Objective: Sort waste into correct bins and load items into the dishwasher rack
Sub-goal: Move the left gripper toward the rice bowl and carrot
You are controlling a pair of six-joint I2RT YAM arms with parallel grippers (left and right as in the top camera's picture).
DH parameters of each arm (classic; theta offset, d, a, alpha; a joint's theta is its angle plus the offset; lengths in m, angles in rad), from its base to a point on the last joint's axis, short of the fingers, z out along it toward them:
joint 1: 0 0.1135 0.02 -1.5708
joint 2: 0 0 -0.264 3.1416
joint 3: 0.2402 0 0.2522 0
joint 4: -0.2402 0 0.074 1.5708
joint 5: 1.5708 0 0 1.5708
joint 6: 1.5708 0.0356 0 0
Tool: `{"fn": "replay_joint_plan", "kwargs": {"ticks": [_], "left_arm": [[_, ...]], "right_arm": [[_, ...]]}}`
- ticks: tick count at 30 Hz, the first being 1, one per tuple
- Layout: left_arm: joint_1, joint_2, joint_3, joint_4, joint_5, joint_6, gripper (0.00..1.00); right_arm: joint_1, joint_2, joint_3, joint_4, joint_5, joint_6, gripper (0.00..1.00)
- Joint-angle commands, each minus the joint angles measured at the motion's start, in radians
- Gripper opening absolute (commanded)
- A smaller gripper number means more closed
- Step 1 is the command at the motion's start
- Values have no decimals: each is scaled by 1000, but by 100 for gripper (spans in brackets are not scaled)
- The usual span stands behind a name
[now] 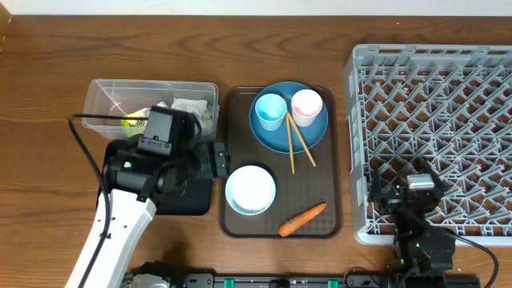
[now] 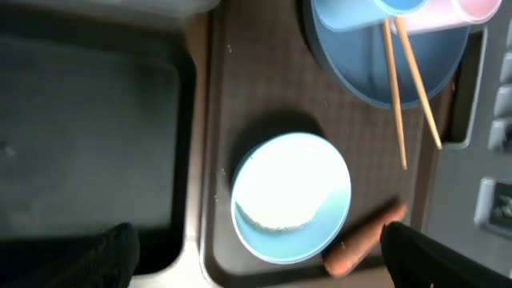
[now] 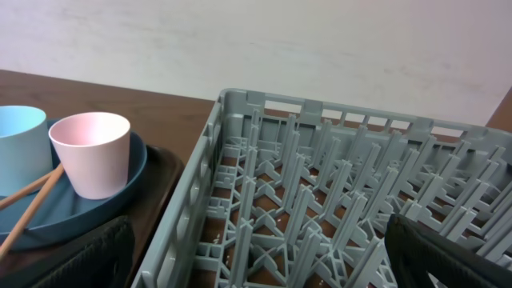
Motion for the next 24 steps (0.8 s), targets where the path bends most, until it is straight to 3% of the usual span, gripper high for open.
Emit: {"fn": "replay_joint_plan", "kwargs": {"ticks": [1,3,6,10,13,15,20,24], "left_arm": [[2,15,5,-30,74,4,99],[2,22,5,-45,115,-4,98],[1,32,4,-61,207,-14,83],[-43,34,-2,-70,236,-18,74],[-99,34,-4,-66,236,-48,75],[-130,34,-4,-56,235,-48,98],[-147,34,-4,-14,184,-48,99],[-148,37,-4,18,181,-48,85]], "right_arm": [[2,-2,-2,-3,6,8,99],[2,-1,-2,-3,6,8,99],[2,-2,-2,-3,6,8,99],[2,-1,-2,-3,6,8,99],[2,-1,-2,-3,6,8,99],[2,-2,-2,-3,6,8,99],[2,-1,-2,-3,6,8,99],[2,-1,-2,-3,6,7,99]]}}
